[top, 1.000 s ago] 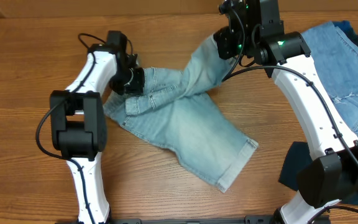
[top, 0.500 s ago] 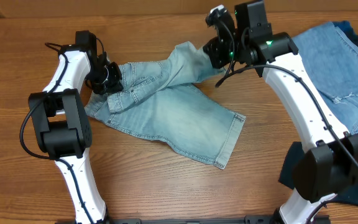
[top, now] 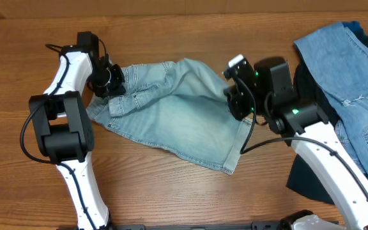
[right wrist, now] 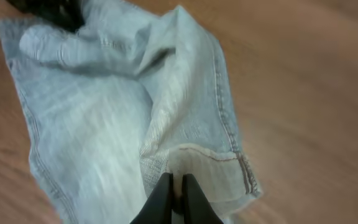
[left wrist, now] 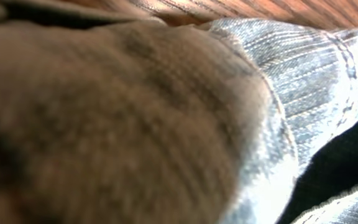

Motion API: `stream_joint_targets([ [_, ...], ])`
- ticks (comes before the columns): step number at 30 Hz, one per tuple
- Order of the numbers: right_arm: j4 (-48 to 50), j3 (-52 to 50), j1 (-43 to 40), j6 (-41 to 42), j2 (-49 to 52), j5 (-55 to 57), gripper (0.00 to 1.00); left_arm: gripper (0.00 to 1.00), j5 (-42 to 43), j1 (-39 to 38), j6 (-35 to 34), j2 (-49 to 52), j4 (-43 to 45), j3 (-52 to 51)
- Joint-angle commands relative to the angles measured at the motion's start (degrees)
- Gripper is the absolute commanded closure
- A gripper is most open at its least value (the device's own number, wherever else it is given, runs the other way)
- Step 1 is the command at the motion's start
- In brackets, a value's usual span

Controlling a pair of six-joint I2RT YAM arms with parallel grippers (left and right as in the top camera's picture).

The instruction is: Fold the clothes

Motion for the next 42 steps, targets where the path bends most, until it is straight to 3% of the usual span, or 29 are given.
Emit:
stream_joint_targets([
  [1,-3.65,-3.87,-0.02,-0.85,-1.27,-1.29,0.96,0.96,-12.90,2.60,-1.22,6.40,-1.95,-3.91],
  [12,-6.05,-8.87,3.93,4.44,-1.27,17.57,0.96,0.96,-12.90,2.60,-1.20,6.40,-0.85,-3.91],
  [13,-6.97,-8.87,3.93,4.44,-1.27,16.31,0.85,0.96,-12.90,2.60,-1.18,6.40,-0.85,-3.91],
  [14,-8.13,-8.87,3.93,4.46,-1.27,14.88,0.33,0.96,-12.90,2.60,-1.16,6.40,-0.85,-3.91],
  [15,-9.51,-8.74,3.93,7.04,-1.27,14.84,0.00,0.96,-12.87,2.60,-0.90,6.40,-0.87,-3.91],
  [18,-13.46,-4.63,3.15,18.18,-1.49,15.02,0.00,0.96,-12.85,2.60,0.07,6.40,-1.09,-3.91],
  [21,-13.94,3.39,2.62,21.14,-3.02,14.43,0.00,0.96,-12.83,2.60,1.29,6.40,-1.81,-3.91],
  [25,-3.87,5.60,2.47,21.00,-2.08,0.35,0.00,0.96,-12.83,2.60,1.84,6.40,-2.40,-3.91],
  [28,-3.32,4.57,2.47,16.65,6.75,-0.70,0.00,0.96,-12.83,2.60,1.84,6.40,-2.47,-3.91],
  [31,6.43,4.57,1.44,12.79,18.10,0.85,0.07,0.96,-12.85,2.60,1.84,6.40,-3.21,-3.91],
  [35,17.49,4.59,-1.07,9.01,26.25,-4.42,0.23,0.96,-12.85,2.60,1.84,6.40,-3.28,-3.91],
  [42,26.03,4.59,-1.88,8.37,33.33,-12.48,0.27,0.96,-12.83,2.62,1.84,6.40,-3.45,-3.91],
])
